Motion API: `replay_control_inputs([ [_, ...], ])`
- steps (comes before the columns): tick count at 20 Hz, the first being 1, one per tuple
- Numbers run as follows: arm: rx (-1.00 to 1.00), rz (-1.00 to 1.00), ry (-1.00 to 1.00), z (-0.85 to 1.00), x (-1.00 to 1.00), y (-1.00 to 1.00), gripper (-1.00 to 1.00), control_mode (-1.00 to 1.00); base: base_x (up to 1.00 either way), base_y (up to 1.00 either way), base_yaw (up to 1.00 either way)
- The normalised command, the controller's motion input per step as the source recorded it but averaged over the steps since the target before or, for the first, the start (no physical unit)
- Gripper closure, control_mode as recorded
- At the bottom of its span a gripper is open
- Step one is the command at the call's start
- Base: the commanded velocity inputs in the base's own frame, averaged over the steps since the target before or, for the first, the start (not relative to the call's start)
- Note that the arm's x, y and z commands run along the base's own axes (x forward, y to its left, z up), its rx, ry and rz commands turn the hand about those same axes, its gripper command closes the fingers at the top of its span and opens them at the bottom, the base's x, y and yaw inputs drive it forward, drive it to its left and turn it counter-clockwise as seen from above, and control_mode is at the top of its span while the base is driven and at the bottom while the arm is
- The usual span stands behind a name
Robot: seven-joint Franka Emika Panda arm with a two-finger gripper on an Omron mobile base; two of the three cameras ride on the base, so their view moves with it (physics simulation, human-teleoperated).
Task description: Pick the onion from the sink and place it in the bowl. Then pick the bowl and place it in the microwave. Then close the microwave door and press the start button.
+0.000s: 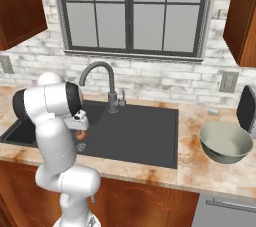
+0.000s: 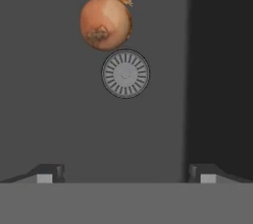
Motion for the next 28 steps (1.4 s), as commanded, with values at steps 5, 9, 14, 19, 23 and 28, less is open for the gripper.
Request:
replay_control_inputs([
  [5, -0.01, 0.0, 0.0, -0.37, 0.02, 0.09, -1.0, -1.0, 0.0, 0.0, 0.0],
  [9, 0.0, 0.0, -0.01, -0.17, 0.21, 0.0, -1.0, -1.0, 0.0, 0.0, 0.0],
  [14, 0.0, 0.0, -0.02, -0.08, 0.29, 0.0, -1.0, -1.0, 0.0, 0.0, 0.0],
  [19, 0.0, 0.0, -0.02, -0.09, 0.24, 0.0, -1.0, -1.0, 0.0, 0.0, 0.0],
  [23, 0.0, 0.0, -0.03, -0.21, 0.15, 0.0, -1.0, -1.0, 0.0, 0.0, 0.0],
  [28, 0.0, 0.0, -0.01, -0.25, 0.11, 0.0, -1.0, -1.0, 0.0, 0.0, 0.0],
])
